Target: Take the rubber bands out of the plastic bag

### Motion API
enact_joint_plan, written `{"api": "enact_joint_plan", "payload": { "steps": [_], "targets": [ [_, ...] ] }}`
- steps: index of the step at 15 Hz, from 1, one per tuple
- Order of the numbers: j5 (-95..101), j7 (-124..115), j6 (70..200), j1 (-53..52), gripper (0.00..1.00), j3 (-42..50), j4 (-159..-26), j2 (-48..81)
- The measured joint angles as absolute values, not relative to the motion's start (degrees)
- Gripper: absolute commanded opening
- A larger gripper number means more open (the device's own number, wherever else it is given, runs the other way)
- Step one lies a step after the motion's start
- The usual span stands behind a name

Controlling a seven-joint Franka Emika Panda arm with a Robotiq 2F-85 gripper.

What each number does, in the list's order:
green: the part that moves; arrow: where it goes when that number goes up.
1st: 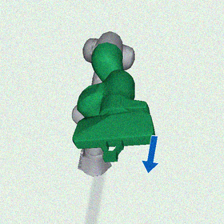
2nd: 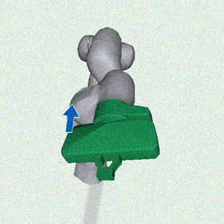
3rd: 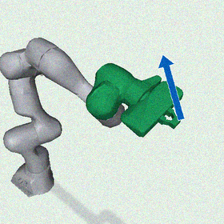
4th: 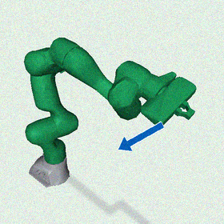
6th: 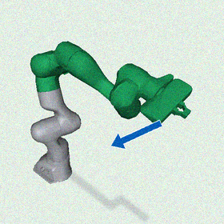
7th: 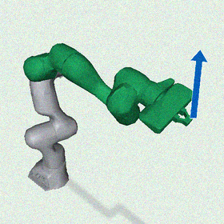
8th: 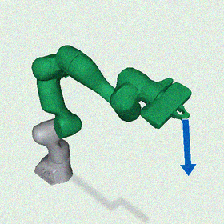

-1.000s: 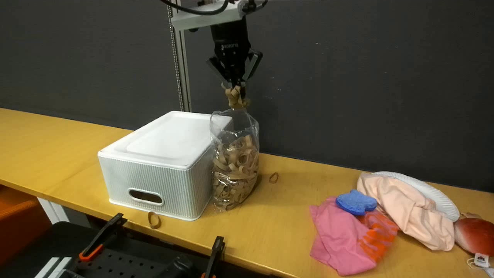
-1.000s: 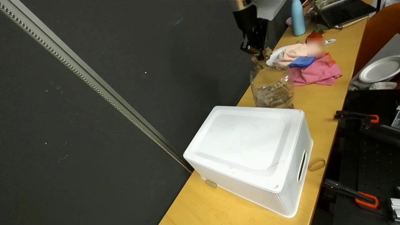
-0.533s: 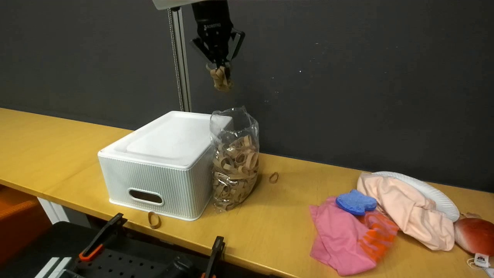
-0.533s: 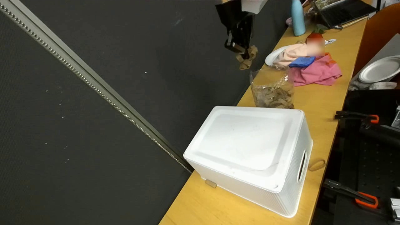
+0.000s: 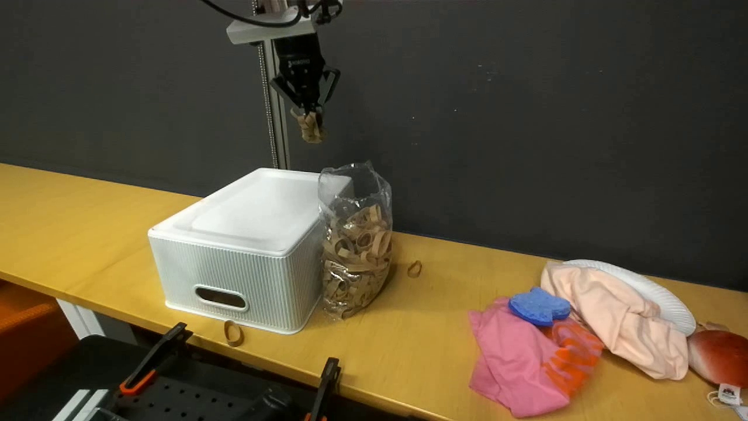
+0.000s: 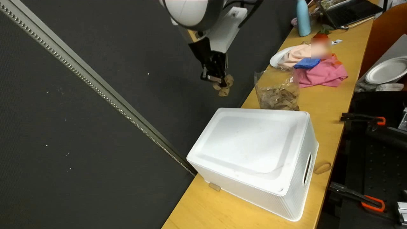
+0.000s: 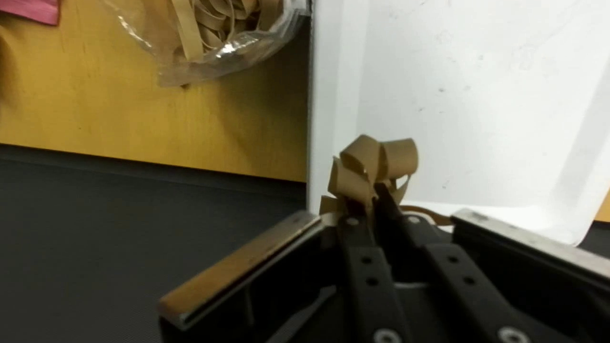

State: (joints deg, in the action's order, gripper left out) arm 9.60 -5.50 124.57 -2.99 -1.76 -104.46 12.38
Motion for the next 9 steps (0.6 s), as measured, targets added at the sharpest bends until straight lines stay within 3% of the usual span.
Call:
{"api": "enact_joint_plan", "payload": {
  "steps": [9],
  "targets": [
    [6.40,-4.31,122.51,-5.62,0.03,-3.68,-100.18,21.27]
  ]
}}
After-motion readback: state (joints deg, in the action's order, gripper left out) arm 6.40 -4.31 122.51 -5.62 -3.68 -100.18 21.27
